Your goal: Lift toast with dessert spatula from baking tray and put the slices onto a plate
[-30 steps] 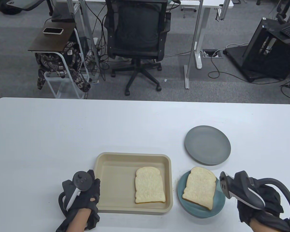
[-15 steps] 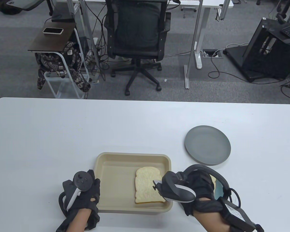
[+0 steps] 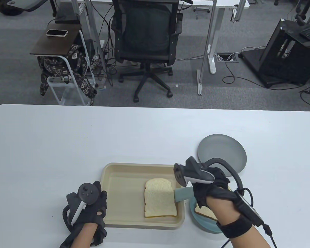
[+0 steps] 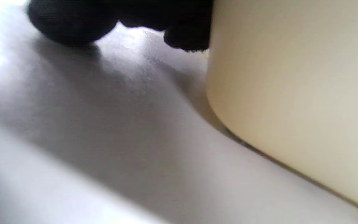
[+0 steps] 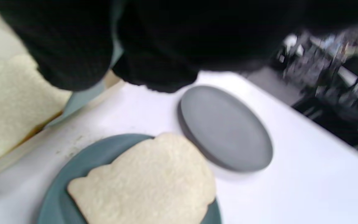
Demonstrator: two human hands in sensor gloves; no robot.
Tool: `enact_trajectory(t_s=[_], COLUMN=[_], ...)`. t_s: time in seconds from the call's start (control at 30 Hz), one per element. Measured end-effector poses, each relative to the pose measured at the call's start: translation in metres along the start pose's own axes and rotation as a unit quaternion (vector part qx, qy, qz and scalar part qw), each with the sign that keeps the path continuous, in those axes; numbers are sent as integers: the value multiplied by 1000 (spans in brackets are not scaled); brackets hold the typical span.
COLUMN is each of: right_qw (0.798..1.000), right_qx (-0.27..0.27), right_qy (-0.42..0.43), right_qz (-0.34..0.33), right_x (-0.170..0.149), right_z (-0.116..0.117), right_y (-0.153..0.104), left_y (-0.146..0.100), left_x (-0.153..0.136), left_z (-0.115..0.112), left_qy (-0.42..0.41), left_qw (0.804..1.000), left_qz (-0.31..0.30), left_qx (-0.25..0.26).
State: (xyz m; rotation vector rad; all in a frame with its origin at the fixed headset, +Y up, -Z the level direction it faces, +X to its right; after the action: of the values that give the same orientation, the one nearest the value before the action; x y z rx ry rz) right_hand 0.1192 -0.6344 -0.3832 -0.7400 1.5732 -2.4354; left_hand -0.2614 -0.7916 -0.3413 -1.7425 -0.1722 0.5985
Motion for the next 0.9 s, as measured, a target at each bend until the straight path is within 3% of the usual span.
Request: enact_trajectory(t_s=[0.1,0.3,0.53,0.63,0.9], right_qw=[997,989,980,971,969], right_qx=[19,13,-7,-20,-55], right_qy=[76,140,184,220,219], right_qz=[-17,-49,-82,-93,-96], right_x=[-15,-19,9,14,41], right_z=[20,36,55,57,57], right_y=[13,25,35,33,32], left_y=[0,0,0,0,0], left_x=[0,0,0,0,0], left_z=[0,0,0,0,0], left_qy=[3,4,3,4,4], left_qw=[1000,1000,1000,1000,1000], left_qz=[0,0,0,0,0], left_qx=[3,4,3,4,4])
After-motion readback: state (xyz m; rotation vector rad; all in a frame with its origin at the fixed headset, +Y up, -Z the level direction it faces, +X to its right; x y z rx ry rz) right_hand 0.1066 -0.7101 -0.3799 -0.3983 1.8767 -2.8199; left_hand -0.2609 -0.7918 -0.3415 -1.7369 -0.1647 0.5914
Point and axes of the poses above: the tracker on the back of each hand, its own x axis roughly to the thumb side, its own y axis roughly from the wrist to the fingertips, z = x × y, the point moved 5 cm from there along y, roughly from the wrist to the fingertips, and after that the axes turned 3 degrees about -y, right-handed, at the moved point
